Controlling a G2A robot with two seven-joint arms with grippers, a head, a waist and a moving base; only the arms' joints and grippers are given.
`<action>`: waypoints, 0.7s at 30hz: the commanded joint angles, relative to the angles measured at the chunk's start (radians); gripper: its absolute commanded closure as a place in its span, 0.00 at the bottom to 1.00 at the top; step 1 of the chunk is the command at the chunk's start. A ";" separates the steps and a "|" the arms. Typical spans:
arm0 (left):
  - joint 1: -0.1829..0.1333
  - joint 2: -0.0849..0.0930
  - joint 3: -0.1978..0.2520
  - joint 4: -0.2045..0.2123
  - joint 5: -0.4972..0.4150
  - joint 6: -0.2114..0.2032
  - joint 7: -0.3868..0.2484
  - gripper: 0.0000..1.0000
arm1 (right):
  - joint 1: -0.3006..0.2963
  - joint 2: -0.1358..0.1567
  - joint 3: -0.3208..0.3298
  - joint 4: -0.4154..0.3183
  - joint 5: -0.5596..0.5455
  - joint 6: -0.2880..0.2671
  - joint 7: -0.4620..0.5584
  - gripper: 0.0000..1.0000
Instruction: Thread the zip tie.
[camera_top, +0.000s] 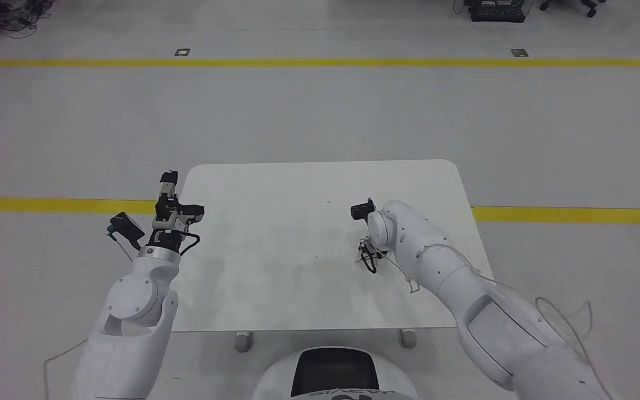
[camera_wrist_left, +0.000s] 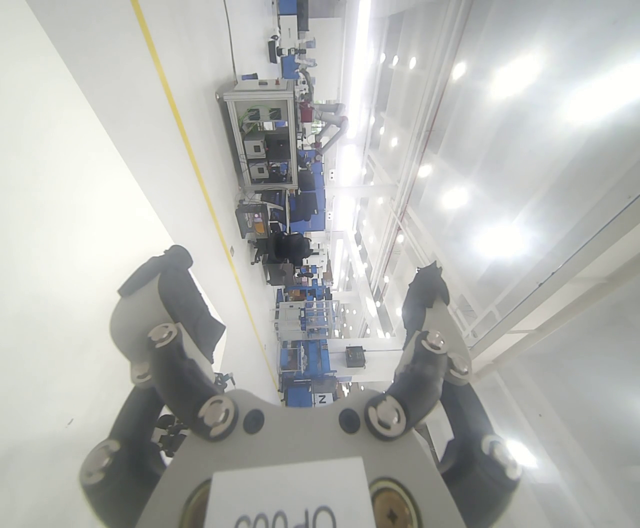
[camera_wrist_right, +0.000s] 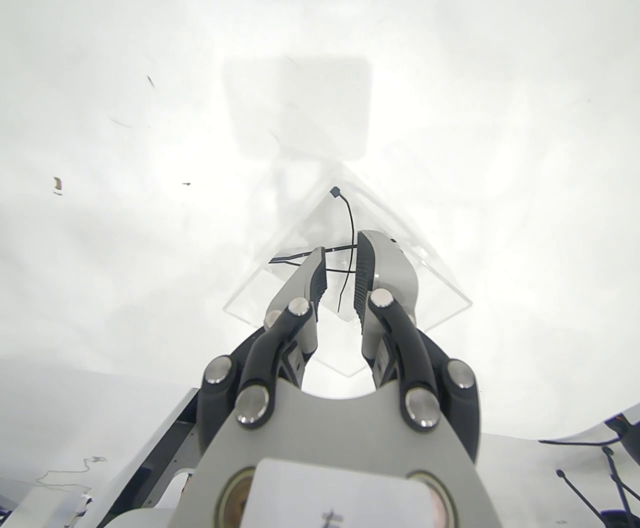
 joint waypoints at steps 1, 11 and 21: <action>0.000 0.000 0.000 0.000 0.000 0.000 0.000 0.00 | 0.003 -0.004 -0.001 0.008 0.000 -0.001 -0.003 0.92; 0.000 0.000 0.000 0.000 0.000 0.000 0.000 0.00 | 0.014 -0.025 -0.005 0.051 -0.009 0.004 -0.022 0.91; 0.000 0.000 0.000 0.000 0.000 0.000 0.000 0.00 | 0.020 -0.044 -0.008 0.085 -0.025 0.019 -0.047 0.90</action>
